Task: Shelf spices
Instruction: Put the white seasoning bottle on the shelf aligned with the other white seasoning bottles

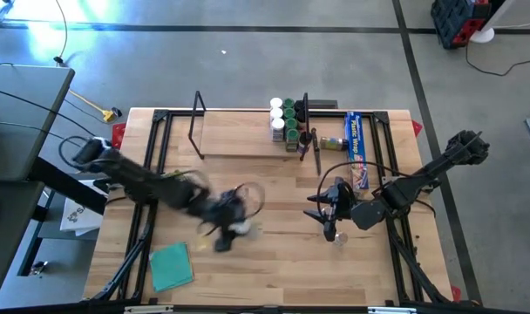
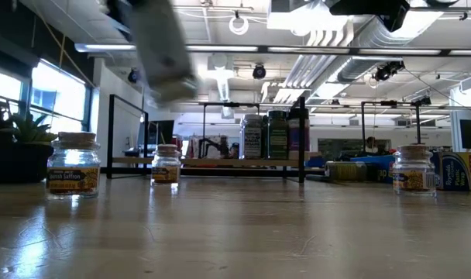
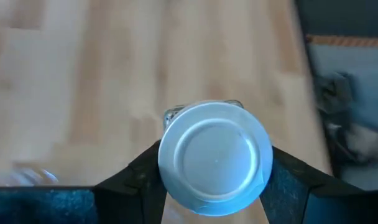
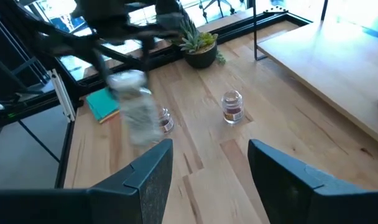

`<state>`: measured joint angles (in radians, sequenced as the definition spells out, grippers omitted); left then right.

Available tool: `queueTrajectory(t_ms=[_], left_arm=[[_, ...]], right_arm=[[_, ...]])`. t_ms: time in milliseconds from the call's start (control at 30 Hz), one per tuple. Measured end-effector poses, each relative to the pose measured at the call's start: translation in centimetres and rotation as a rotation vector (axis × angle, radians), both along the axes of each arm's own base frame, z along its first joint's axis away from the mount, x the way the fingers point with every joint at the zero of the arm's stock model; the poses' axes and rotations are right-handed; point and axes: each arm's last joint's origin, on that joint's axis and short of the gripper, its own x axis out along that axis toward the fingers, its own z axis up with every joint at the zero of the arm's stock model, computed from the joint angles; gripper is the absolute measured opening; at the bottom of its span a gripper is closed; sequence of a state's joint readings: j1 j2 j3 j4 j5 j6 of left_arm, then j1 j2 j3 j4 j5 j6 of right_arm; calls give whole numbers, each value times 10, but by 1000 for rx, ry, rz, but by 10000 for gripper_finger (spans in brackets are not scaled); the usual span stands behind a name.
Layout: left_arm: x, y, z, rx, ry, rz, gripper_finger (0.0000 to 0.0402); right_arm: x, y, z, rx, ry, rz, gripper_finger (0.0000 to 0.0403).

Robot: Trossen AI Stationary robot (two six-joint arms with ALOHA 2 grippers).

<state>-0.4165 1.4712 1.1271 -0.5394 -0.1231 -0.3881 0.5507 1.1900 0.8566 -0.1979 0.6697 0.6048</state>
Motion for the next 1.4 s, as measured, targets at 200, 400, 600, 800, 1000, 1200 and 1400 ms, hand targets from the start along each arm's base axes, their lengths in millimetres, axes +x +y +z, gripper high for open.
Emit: queueTrajectory(t_ms=[200, 400, 600, 800, 1000, 1200, 1400], left_arm=[[76, 54, -23, 57, 57, 18, 187], [129, 81, -33, 144, 142, -32, 187], [143, 85, -39, 263, 177, -204, 255], [142, 85, -37, 310, 175, -259, 280], [130, 82, -22, 299, 205, -197, 282], [115, 69, -45, 232, 325, -86, 282], [115, 65, -88, 234, 179, 67, 272]], right_arm=[[-4, 4, -3, 30, 28, 4, 204], [-13, 9, -10, 107, 84, -18, 204], [-12, 9, -23, 111, 137, -50, 204], [3, 1, -58, 66, 291, -51, 204], [24, -21, -83, -34, 436, -55, 204], [44, -47, -106, -38, 532, -74, 201], [64, -55, -128, 31, 497, -127, 175]])
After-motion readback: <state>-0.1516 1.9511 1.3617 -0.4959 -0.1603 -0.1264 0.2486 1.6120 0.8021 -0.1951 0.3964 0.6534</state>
